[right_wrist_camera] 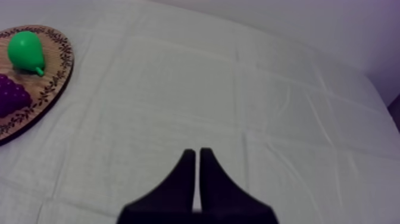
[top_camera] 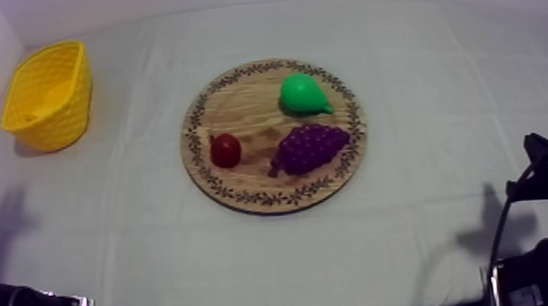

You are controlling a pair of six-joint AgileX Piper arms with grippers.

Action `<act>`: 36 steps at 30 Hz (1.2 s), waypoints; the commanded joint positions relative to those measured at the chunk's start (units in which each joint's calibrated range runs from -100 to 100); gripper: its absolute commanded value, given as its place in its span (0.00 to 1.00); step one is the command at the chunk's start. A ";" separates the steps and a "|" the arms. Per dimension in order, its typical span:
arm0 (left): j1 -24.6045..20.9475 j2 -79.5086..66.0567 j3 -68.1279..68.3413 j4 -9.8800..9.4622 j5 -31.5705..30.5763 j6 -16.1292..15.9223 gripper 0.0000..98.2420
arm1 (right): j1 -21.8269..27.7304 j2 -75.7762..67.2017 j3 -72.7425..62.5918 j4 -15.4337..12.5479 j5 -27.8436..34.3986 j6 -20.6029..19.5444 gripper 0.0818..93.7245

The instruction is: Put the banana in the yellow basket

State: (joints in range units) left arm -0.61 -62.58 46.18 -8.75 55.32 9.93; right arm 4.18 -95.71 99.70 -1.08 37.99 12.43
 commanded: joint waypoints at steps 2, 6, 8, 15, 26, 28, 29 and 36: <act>-0.62 -11.27 15.61 0.02 -5.90 0.46 0.11 | 0.03 -0.04 -0.03 -0.02 0.00 0.00 0.01; -2.05 -18.03 26.92 1.17 -10.71 0.04 0.03 | 0.03 -0.04 -0.03 -0.02 0.00 0.00 0.01; -2.34 -21.44 31.76 1.61 -11.92 -0.38 0.01 | 0.03 -0.04 -0.03 -0.02 0.00 0.00 0.01; -1.52 -30.63 47.16 2.34 -18.28 -0.94 0.00 | 0.03 -0.04 -0.03 -0.02 0.00 0.00 0.01; 0.06 -36.65 52.51 6.24 -19.42 -2.52 0.00 | 0.03 -0.04 -0.03 -0.02 0.00 0.00 0.01; 0.28 -36.91 53.06 6.33 -21.03 -0.32 0.00 | 0.03 -0.04 -0.03 -0.02 0.00 0.00 0.01; 0.35 -36.99 53.22 6.36 -21.49 0.54 0.00 | 0.03 -0.04 -0.03 -0.02 0.00 0.00 0.01; 0.11 -37.15 53.57 6.42 -22.49 1.66 0.00 | 0.03 -0.04 -0.03 -0.02 0.00 0.00 0.01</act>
State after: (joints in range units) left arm -0.46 -99.69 99.70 -2.36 32.84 11.13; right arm 4.18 -95.71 99.70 -1.08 37.98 12.43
